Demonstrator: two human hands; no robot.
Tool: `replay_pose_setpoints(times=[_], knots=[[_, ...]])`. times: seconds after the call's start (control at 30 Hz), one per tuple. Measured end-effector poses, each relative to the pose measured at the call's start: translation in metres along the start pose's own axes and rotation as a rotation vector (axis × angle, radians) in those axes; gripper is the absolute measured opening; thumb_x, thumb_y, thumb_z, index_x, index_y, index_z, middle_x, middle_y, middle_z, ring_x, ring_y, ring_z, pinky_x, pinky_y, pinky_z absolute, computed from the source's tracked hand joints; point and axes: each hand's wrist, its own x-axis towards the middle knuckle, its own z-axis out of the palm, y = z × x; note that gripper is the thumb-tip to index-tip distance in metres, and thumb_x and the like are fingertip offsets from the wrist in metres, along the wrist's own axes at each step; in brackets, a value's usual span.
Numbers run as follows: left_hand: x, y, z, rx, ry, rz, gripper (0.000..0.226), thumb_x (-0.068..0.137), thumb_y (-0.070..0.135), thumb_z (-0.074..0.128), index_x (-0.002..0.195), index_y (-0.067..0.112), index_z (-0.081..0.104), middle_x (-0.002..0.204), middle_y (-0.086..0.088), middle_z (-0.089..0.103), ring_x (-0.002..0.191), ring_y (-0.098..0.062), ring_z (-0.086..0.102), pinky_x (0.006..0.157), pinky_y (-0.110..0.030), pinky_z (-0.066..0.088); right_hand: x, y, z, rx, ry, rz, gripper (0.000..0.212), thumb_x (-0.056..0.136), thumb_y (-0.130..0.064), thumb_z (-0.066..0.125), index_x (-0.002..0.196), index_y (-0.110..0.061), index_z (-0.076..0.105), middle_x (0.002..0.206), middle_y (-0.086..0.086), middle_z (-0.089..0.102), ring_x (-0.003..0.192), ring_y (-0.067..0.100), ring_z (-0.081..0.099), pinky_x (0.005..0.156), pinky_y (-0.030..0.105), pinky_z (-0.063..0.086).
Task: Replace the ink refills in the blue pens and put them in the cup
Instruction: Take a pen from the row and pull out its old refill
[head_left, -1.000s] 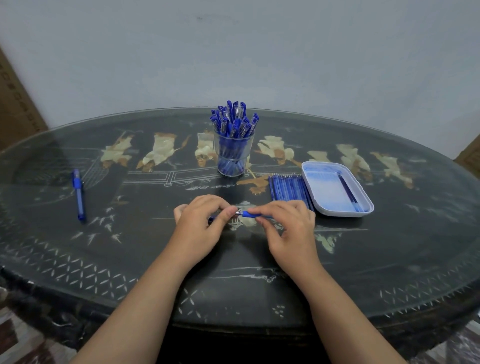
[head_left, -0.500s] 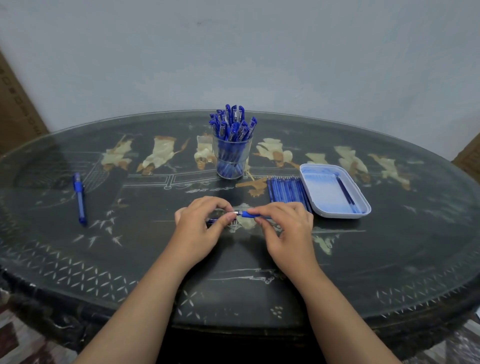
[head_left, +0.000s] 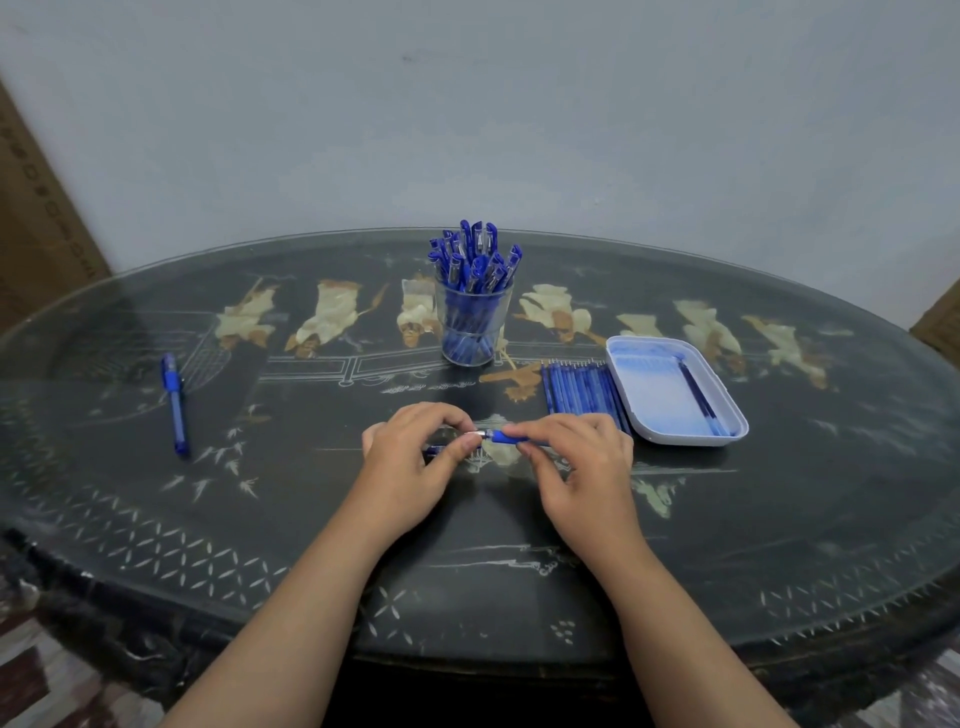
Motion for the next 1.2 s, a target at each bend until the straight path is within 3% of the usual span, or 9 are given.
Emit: replay_pose_setpoints(times=[0.2, 0.43, 0.73, 0.83, 0.93, 1.1, 1.2], knots=[[-0.0007, 0.0045, -0.0020, -0.022, -0.019, -0.029, 0.025, 0.078, 0.060, 0.053, 0.098, 0.046, 0.056, 0.108, 0.031, 0.059, 0.108, -0.001, 0.055, 0.099, -0.052, 0.040, 0.0003, 0.0004, 0.0000, -0.008, -0.003, 0.004, 0.019, 0.089, -0.030, 0.063, 0.102, -0.042, 0.071, 0.097, -0.026, 0.065, 0.092, 0.007, 0.048, 0.084, 0.028, 0.027], [-0.0008, 0.0042, -0.0036, -0.044, -0.016, -0.018, 0.022, 0.080, 0.040, 0.065, 0.099, 0.046, 0.057, 0.108, 0.027, 0.061, 0.110, -0.001, 0.055, 0.100, -0.053, 0.039, 0.0001, 0.0011, 0.0004, -0.012, 0.002, 0.001, 0.018, 0.090, -0.034, 0.060, 0.101, -0.043, 0.071, 0.097, -0.027, 0.065, 0.092, 0.003, 0.046, 0.087, 0.023, 0.026], [0.0002, 0.0039, -0.0012, -0.036, 0.000, -0.027, 0.024, 0.078, 0.063, 0.053, 0.097, 0.051, 0.061, 0.107, 0.030, 0.062, 0.109, 0.001, 0.056, 0.100, -0.051, 0.041, 0.0004, 0.0012, 0.0004, -0.007, 0.012, -0.015, 0.019, 0.089, -0.030, 0.063, 0.101, -0.043, 0.070, 0.097, -0.026, 0.065, 0.091, 0.005, 0.048, 0.085, 0.026, 0.028], [-0.0007, 0.0062, -0.0027, -0.051, -0.018, -0.028, 0.032, 0.075, 0.060, 0.060, 0.105, 0.049, 0.059, 0.109, 0.027, 0.062, 0.112, -0.001, 0.056, 0.102, -0.051, 0.040, 0.0001, 0.0013, 0.0003, -0.012, 0.009, -0.016, 0.020, 0.089, -0.029, 0.064, 0.102, -0.043, 0.070, 0.097, -0.027, 0.065, 0.091, 0.006, 0.048, 0.085, 0.027, 0.028], [0.0000, 0.0055, -0.0025, -0.040, -0.012, -0.015, 0.023, 0.079, 0.056, 0.057, 0.099, 0.046, 0.060, 0.108, 0.027, 0.062, 0.110, -0.004, 0.057, 0.100, -0.053, 0.040, -0.0004, 0.0014, 0.0002, -0.019, 0.006, -0.017, 0.019, 0.089, -0.029, 0.064, 0.101, -0.042, 0.071, 0.097, -0.026, 0.065, 0.090, 0.006, 0.047, 0.085, 0.027, 0.028], [-0.0005, 0.0088, -0.0033, -0.039, -0.009, -0.049, 0.032, 0.074, 0.065, 0.057, 0.103, 0.051, 0.059, 0.109, 0.030, 0.060, 0.110, 0.001, 0.056, 0.102, -0.050, 0.040, -0.0002, 0.0007, 0.0000, -0.014, 0.008, -0.015, 0.020, 0.089, -0.028, 0.064, 0.101, -0.042, 0.071, 0.096, -0.026, 0.065, 0.090, 0.006, 0.048, 0.084, 0.026, 0.027], [-0.0010, 0.0082, -0.0039, -0.044, -0.028, -0.036, 0.027, 0.077, 0.055, 0.062, 0.103, 0.049, 0.059, 0.108, 0.027, 0.062, 0.109, -0.001, 0.057, 0.102, -0.050, 0.040, 0.0000, 0.0009, 0.0005, -0.013, 0.010, -0.012, 0.020, 0.089, -0.029, 0.065, 0.101, -0.042, 0.071, 0.096, -0.026, 0.065, 0.090, 0.006, 0.048, 0.084, 0.026, 0.027]])
